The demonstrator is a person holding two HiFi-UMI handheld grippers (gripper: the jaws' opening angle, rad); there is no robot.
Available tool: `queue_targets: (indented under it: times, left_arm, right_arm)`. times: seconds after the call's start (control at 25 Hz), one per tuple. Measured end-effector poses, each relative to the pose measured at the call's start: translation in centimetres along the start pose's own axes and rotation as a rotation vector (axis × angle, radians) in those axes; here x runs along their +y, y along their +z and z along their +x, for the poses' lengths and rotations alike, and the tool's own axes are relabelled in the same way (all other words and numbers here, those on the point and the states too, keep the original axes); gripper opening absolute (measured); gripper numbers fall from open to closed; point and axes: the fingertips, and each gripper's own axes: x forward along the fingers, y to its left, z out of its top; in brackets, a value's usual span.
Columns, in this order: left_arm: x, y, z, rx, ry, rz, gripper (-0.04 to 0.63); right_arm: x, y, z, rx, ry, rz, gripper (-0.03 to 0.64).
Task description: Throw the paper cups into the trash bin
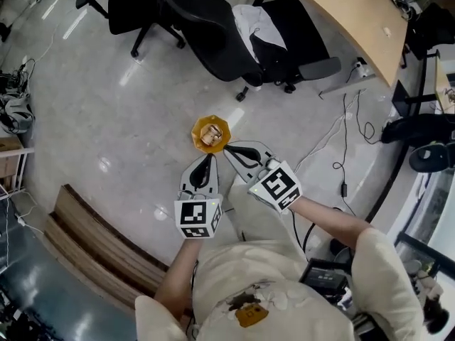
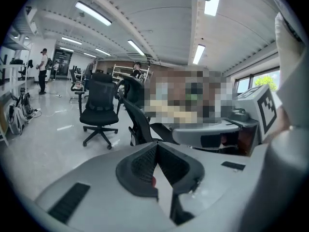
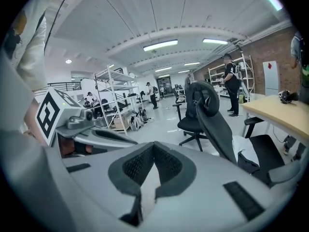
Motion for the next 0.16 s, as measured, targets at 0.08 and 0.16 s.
queue_targets:
  times: [0.08, 0.16]
  left_arm:
    - [-1.9, 1.6, -1.2, -0.010, -0.012, 0.008, 0.005]
    - [-3.8, 3.3, -2.3, -0.021, -0.026, 0.011, 0.005]
  right_arm:
    - [0.1, 2.0, -2.0, -0.022, -0.002, 0.000, 0.006]
    - [0.2, 3.9, -3.9, -0.042, -0.004, -0.001, 0.006]
